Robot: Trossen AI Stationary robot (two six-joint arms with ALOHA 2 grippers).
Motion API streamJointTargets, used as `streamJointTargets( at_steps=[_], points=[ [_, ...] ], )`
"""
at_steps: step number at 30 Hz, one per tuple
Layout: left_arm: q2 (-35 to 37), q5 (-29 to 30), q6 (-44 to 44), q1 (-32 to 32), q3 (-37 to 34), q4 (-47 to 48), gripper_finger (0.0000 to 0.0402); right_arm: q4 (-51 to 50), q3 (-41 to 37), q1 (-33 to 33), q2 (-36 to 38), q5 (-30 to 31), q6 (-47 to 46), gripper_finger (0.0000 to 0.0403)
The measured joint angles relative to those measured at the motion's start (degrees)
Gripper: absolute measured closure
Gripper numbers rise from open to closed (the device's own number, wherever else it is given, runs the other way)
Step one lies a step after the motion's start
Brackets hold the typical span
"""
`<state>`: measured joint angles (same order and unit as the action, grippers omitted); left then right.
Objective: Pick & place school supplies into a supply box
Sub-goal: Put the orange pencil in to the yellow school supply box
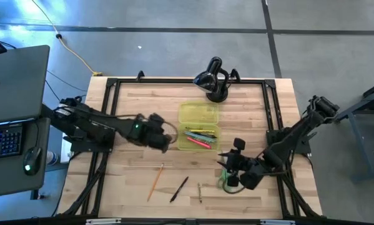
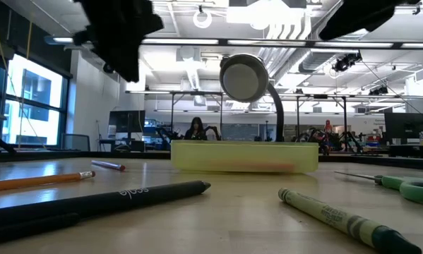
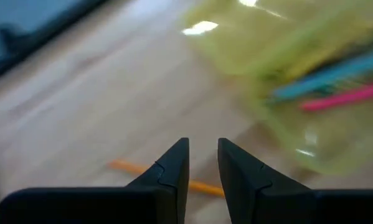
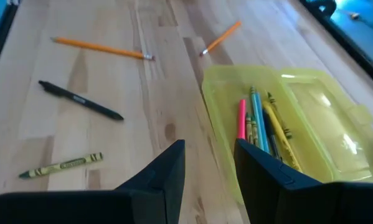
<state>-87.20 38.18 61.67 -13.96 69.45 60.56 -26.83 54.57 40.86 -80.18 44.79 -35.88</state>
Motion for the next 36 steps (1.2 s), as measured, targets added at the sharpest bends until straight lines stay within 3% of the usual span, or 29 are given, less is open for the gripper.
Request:
streamJointTargets(
  at_steps=[3, 6, 10, 16, 22, 26, 31, 36],
  points=[
    [-0.89, -10.27, -15.58, 2.90, 0.04, -8.42, 0.0286, 0.15, 0.00, 1.84, 0.00, 1.56, -0.74, 0.0285],
    [-2.14, -23.18, -37.31, 4.11, 0.22, -12.19, 0.0286, 0.57, 0.00, 3.30, 0.00, 1.84, -0.64, 0.0285],
    [-2.02, -26.18, -50.57, 5.70, 0.19, -11.51, 0.0286, 1.05, 0.00, 4.46, 0.00, 2.26, -0.23, 0.0285],
    [0.32, -30.99, -59.56, 10.75, 0.06, -5.50, 0.0286, 1.38, 0.00, 4.95, 0.00, 2.26, -0.22, 0.0285],
    [5.38, -34.76, -61.63, 18.78, -0.46, 1.67, 0.0286, 0.74, 0.00, 4.95, 0.00, 3.72, -0.23, 0.0285],
    [13.68, -40.34, -65.84, 23.12, -8.42, -8.87, 0.0286, 0.83, 0.00, 4.95, 0.00, 4.97, -0.19, 0.0285],
    [26.03, -51.20, -65.96, 27.68, -26.61, -29.08, 0.0286, 0.55, 0.00, 4.95, 0.00, 5.67, -0.04, 0.0285],
    [31.40, -52.48, -64.02, 28.59, -42.10, -42.25, 0.0286, -0.02, 0.00, 4.90, 0.00, 5.75, 0.31, 0.0285]
  ],
)
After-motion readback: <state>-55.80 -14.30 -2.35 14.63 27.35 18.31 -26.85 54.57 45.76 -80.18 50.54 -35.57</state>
